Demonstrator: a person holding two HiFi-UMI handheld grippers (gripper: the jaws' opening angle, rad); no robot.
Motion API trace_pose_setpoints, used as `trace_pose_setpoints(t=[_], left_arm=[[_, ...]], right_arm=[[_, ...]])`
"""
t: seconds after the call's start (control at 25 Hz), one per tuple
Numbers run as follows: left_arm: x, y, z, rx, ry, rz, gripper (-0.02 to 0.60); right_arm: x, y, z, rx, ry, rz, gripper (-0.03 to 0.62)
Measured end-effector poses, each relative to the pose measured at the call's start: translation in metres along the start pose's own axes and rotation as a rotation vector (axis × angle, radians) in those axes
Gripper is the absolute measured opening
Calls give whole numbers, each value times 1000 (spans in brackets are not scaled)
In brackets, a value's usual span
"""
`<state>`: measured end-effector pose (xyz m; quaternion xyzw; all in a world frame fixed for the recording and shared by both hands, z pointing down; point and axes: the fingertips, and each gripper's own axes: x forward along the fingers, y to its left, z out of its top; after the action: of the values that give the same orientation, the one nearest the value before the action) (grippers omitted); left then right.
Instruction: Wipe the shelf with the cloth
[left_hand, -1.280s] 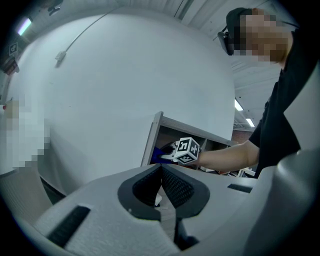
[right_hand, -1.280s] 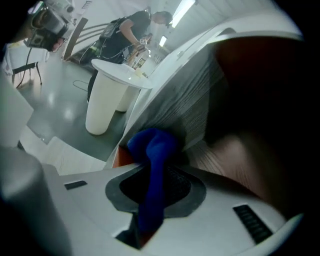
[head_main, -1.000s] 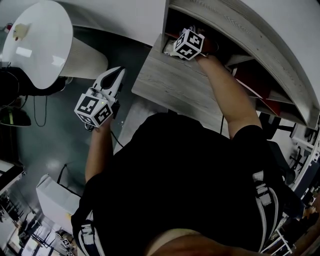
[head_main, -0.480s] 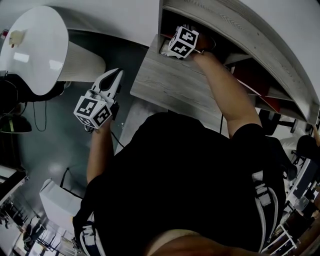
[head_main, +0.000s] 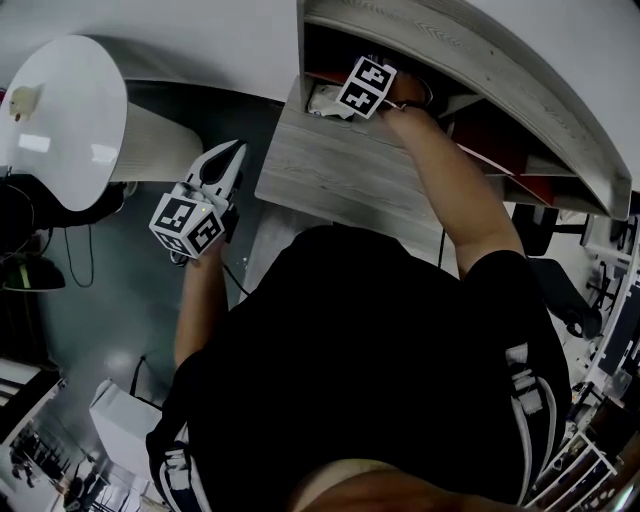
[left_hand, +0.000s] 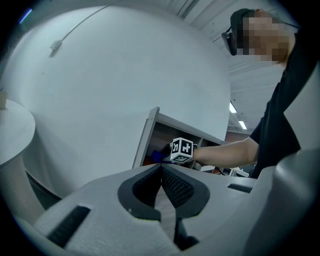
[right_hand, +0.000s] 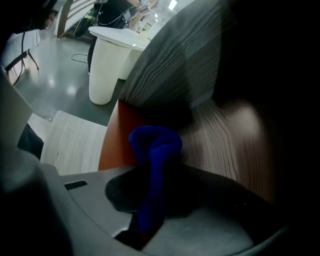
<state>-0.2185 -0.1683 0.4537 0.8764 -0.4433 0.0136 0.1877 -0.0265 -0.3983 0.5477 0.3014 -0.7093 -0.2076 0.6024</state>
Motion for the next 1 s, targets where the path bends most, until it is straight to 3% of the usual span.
trace_pose_setpoints(t=[0.48,1.0], left_arm=[[7,-16,0,9,0,-83,17],[0,-18,-7,-2,11,-84,17]], right_arm=[[-18,6,-65,30,198,10,64],[-24,12,-96,10,346,33,64]])
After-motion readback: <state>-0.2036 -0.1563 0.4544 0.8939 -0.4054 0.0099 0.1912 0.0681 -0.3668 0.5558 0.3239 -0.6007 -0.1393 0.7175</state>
